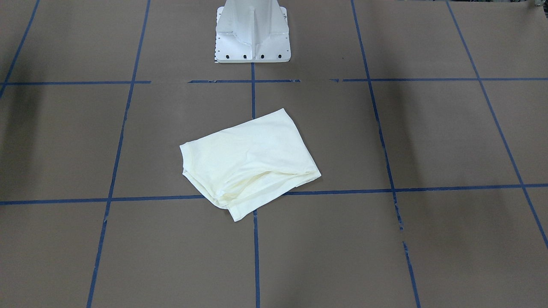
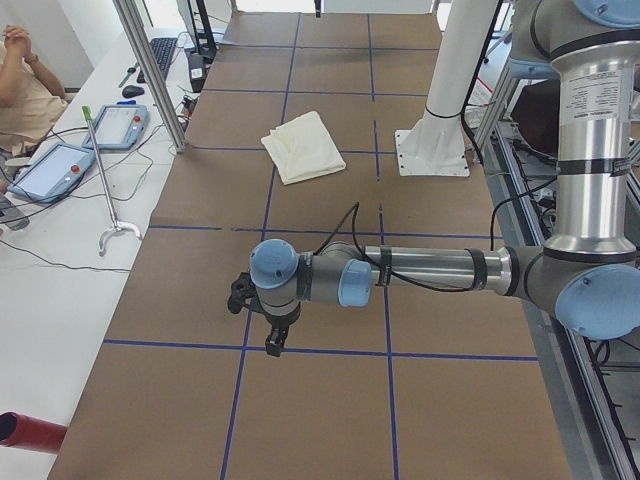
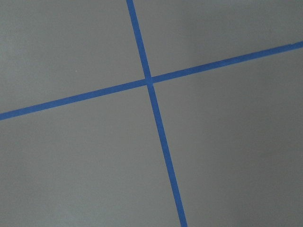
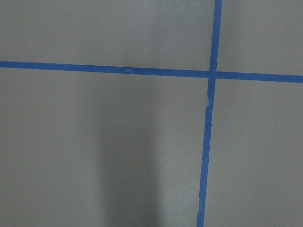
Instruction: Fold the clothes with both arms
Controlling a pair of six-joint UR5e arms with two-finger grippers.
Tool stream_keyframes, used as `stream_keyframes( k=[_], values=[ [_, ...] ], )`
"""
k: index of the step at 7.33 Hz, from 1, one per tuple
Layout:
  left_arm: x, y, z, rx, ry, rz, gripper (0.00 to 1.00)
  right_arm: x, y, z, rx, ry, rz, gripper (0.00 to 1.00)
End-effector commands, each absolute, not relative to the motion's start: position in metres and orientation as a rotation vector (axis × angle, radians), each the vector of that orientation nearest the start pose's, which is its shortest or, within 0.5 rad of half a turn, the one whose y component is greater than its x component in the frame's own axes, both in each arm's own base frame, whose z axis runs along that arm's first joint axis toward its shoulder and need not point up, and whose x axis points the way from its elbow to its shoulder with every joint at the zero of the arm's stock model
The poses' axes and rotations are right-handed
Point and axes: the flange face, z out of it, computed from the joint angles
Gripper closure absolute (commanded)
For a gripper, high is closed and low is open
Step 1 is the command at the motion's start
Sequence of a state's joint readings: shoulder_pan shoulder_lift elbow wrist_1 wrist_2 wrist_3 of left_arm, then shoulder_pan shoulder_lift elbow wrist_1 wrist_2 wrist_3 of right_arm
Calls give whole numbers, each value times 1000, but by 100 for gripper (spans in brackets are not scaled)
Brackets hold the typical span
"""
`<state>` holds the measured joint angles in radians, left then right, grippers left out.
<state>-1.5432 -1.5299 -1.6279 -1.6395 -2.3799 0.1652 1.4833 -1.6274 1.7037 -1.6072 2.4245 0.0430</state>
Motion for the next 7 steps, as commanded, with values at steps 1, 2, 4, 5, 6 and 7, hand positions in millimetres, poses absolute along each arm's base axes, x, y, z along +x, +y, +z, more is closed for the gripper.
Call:
stream_keyframes(
  k=[1,2,4,5,6,7],
  values=[
    [-48,-484,640,139,800,219,0,17,-473,622,-24,-855,-58,0],
    [-49,-484,636,145,800,220,0,18,-476,618,-12,-854,-64,0],
    [-48,-485,635,147,803,219,0,23,-497,593,68,-755,-113,0],
    [-48,-485,633,150,803,221,0,29,-499,602,73,-670,-128,0],
    [-48,-486,630,158,804,224,0,29,-495,609,63,-679,-134,0],
    [-47,-486,629,160,806,227,0,27,-489,620,38,-706,-123,0]
  ],
)
